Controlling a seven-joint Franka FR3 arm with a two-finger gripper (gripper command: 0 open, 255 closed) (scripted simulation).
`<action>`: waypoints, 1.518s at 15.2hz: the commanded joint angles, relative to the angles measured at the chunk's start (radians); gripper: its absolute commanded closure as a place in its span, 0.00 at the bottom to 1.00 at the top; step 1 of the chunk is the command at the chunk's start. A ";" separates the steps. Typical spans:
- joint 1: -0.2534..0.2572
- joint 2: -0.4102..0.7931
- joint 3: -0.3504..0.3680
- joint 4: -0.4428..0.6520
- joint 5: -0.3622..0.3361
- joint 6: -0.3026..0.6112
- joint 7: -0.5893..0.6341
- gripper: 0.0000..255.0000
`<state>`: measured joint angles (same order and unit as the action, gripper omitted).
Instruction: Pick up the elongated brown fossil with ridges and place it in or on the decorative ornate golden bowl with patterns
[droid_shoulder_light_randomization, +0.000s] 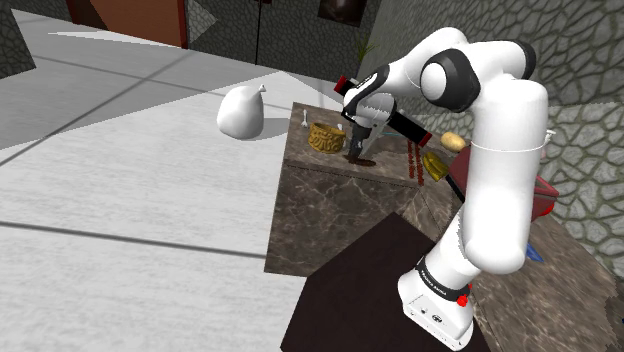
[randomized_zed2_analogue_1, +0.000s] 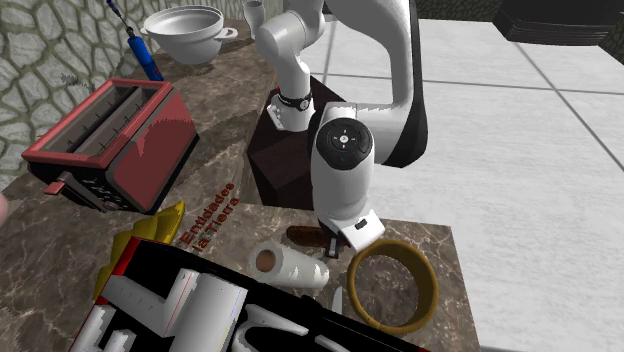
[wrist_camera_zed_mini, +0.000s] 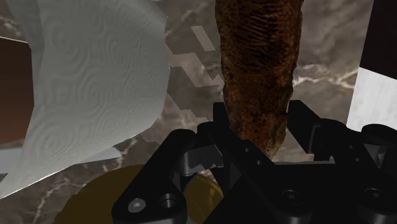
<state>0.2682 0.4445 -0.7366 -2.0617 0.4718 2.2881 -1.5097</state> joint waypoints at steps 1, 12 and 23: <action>-0.003 0.004 -0.002 -0.001 -0.001 -0.002 0.001 1.00; 0.025 -0.048 -0.035 -0.001 -0.050 -0.041 0.034 1.00; 0.075 -0.153 -0.096 0.034 -0.157 -0.147 0.107 1.00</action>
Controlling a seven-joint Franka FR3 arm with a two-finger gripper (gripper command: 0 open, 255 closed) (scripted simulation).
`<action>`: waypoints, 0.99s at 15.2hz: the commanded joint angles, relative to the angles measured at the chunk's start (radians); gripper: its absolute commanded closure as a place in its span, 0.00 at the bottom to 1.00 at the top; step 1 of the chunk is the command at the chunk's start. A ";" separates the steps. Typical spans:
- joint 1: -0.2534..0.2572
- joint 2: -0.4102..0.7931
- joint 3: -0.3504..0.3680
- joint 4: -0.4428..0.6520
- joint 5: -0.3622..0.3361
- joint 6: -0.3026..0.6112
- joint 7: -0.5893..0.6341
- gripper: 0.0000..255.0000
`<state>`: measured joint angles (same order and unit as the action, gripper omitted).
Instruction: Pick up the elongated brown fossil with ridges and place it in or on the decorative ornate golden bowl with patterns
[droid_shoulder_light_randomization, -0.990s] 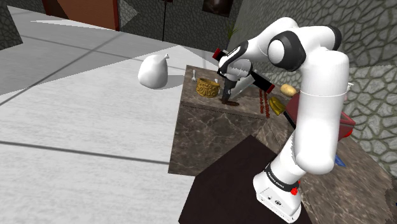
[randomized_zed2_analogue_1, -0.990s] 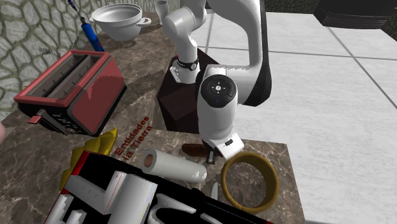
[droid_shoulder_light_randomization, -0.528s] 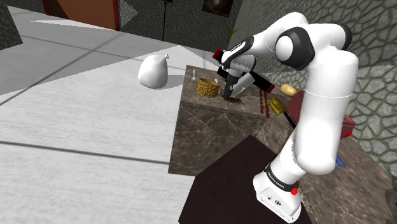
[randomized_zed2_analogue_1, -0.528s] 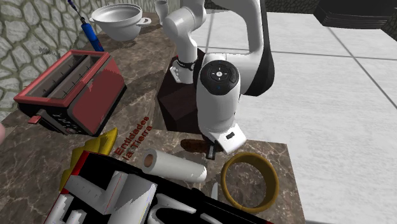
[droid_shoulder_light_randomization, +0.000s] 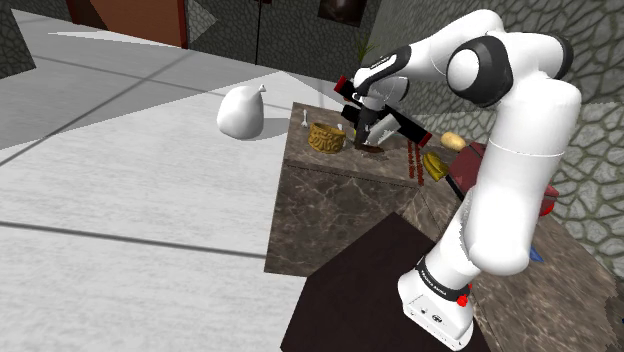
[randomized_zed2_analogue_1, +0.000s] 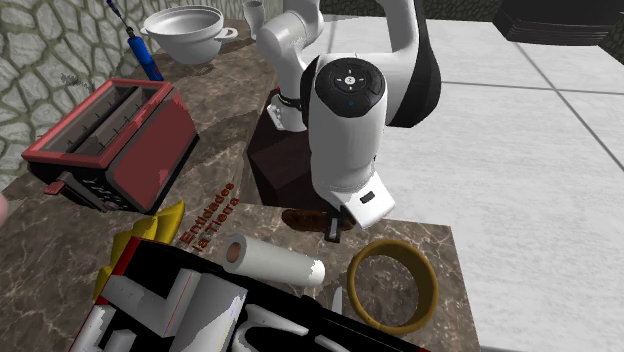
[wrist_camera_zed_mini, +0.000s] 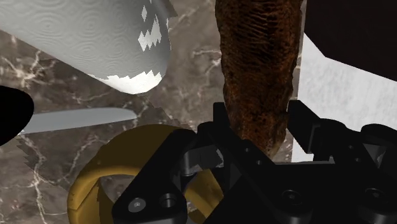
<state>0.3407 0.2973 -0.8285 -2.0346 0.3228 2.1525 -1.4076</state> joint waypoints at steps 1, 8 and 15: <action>0.006 -0.015 -0.008 0.012 -0.017 -0.022 0.012 1.00; 0.028 -0.074 -0.032 0.051 -0.075 -0.096 0.053 1.00; 0.044 -0.123 -0.047 0.101 -0.124 -0.176 0.089 1.00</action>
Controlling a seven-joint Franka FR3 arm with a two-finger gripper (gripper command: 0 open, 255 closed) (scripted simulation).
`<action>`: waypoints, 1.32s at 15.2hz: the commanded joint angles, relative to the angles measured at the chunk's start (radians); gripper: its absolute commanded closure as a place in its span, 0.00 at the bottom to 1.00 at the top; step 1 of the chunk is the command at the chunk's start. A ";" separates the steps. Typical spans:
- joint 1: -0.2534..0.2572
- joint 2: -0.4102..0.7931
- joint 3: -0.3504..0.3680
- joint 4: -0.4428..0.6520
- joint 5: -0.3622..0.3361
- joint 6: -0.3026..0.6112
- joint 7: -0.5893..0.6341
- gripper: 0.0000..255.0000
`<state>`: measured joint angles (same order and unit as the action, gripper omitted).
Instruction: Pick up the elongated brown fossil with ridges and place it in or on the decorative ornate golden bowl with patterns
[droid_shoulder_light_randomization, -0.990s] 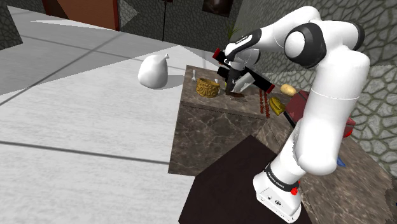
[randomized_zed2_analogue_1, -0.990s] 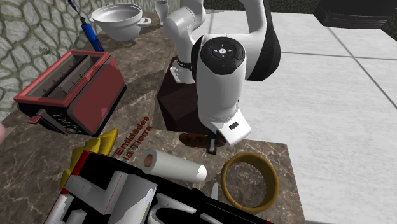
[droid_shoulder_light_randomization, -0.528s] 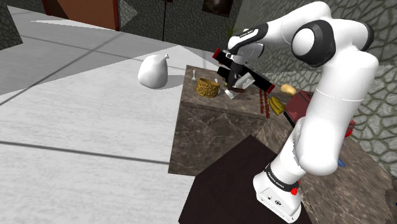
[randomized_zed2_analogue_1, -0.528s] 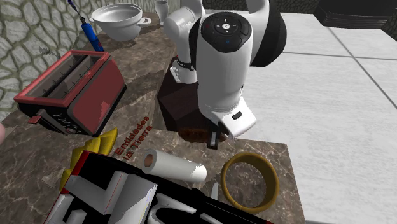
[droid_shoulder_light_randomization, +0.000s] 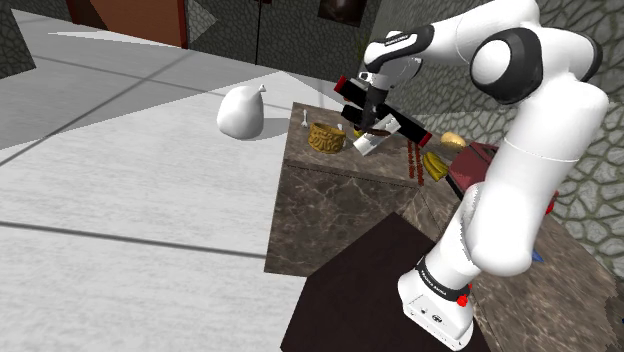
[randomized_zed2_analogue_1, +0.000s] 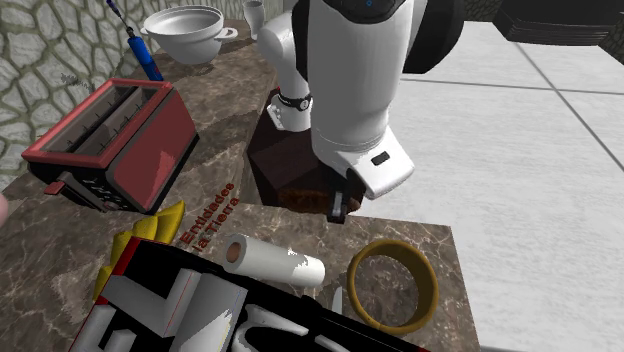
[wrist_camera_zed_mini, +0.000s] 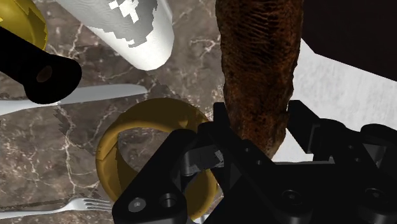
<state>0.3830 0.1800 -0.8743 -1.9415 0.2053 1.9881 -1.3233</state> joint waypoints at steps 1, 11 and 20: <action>0.004 -0.012 -0.003 0.016 -0.012 -0.023 0.009 1.00; -0.133 0.345 0.108 0.482 0.210 -0.215 0.021 1.00; -0.243 0.554 0.180 0.785 0.294 -0.305 0.074 1.00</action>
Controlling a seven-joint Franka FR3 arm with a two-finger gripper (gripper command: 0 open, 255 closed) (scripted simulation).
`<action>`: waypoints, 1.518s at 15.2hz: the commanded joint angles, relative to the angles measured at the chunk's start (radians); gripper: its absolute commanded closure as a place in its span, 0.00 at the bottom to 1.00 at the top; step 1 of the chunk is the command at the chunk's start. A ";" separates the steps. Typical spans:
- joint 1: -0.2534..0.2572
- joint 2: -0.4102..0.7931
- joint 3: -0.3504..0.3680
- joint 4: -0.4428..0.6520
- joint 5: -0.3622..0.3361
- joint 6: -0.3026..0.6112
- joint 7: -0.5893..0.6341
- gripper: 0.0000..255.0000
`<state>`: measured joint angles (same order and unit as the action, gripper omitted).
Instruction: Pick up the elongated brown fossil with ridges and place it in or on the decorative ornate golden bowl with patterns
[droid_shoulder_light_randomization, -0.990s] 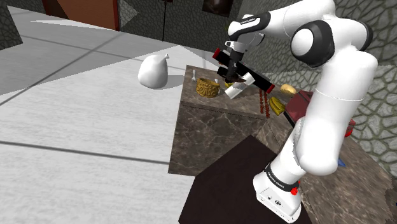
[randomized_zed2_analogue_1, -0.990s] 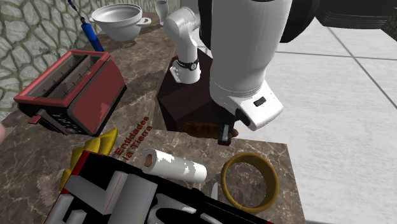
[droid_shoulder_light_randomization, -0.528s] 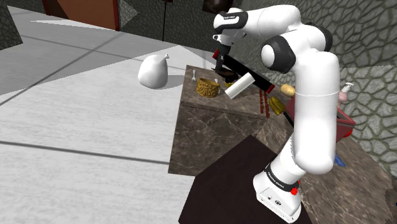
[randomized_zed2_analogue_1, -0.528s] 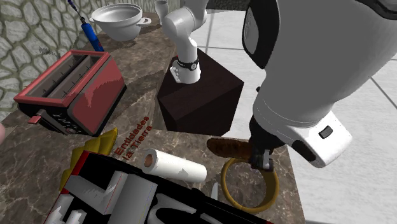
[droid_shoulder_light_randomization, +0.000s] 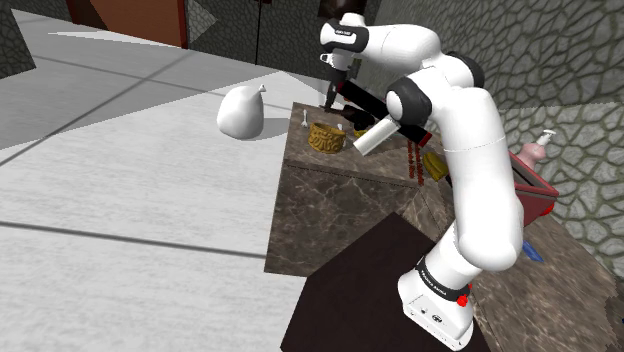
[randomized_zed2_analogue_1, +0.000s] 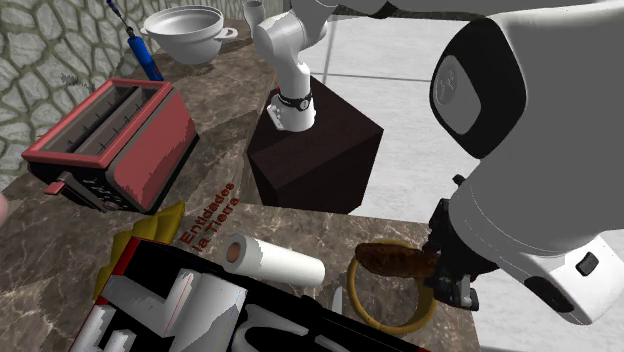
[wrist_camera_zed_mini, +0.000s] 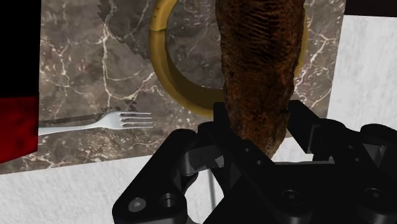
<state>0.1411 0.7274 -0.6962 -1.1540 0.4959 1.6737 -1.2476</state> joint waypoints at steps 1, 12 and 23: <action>0.002 0.008 0.003 -0.015 0.005 0.021 -0.004 1.00; 0.020 0.036 0.016 -0.113 0.026 0.136 -0.030 1.00; 0.020 0.036 0.016 -0.113 0.026 0.136 -0.030 0.00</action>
<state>0.1611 0.7636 -0.6803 -1.2670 0.5218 1.8092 -1.2773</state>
